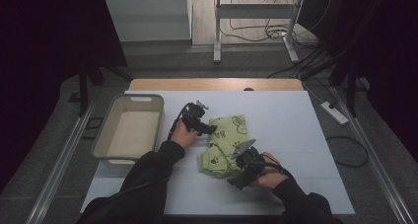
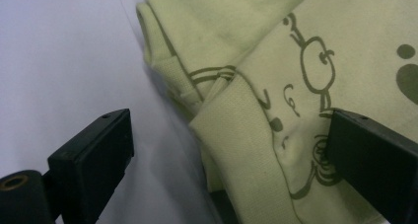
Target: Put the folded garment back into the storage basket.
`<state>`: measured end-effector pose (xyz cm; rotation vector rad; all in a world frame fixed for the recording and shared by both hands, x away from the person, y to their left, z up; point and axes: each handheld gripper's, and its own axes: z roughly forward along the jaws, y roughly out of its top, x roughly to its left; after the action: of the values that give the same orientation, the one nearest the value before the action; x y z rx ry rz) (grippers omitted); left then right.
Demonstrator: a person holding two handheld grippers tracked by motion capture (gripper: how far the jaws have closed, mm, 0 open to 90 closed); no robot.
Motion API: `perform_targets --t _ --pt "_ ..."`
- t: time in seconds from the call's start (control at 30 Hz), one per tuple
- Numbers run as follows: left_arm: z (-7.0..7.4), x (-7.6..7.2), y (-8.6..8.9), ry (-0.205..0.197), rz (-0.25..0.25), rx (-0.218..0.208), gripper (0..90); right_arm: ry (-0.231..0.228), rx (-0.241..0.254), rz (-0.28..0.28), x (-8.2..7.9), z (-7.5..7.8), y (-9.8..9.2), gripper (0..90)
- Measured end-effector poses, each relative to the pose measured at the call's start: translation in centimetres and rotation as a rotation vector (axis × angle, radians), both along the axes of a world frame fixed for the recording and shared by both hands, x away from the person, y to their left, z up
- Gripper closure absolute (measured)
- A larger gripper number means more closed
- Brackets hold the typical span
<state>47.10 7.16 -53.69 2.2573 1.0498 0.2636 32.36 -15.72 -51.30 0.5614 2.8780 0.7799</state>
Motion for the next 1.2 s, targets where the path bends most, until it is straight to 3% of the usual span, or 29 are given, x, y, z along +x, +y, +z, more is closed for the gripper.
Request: perform_targets --t 0.07,0.23,0.3,0.47,0.67,0.8,0.93,1.03,1.2 --pt "-0.2 0.1 0.2 0.01 0.003 -0.019 0.0 -0.013 -0.009 0.007 -0.1 -0.1 0.1 4.1" --pt "-0.2 0.1 0.2 0.004 -0.003 -0.021 0.0 -0.081 -0.05 0.036 -0.6 -0.4 0.3 7.2" --pt "-0.3 0.1 0.2 0.003 -0.006 -0.021 0.0 -0.082 -0.047 0.032 -0.6 -0.4 0.2 9.2" --pt "-0.1 0.0 0.2 0.0 -0.019 -0.016 1.5 -0.101 -0.039 0.009 -0.4 -0.1 -0.1 22.8" --pt "0.3 -0.5 0.1 -0.006 -0.082 -0.038 27.9 -0.128 -0.031 -0.008 -0.1 0.2 -0.6 39.6" --pt "0.5 -0.7 -0.1 0.016 -0.124 -0.067 50.5 -0.127 -0.023 -0.009 0.1 0.3 -0.6 48.1" --pt "0.6 -0.7 -0.3 0.048 -0.138 -0.102 69.8 -0.087 0.002 -0.01 0.4 0.5 -0.7 61.6" --pt "0.7 -0.8 -0.5 0.049 -0.142 -0.096 78.0 -0.05 0.021 -0.008 0.7 0.7 -0.9 71.2" --pt "0.9 -1.0 -0.8 0.031 -0.149 -0.061 81.9 -0.011 0.031 -0.015 1.2 0.9 -1.0 74.5"
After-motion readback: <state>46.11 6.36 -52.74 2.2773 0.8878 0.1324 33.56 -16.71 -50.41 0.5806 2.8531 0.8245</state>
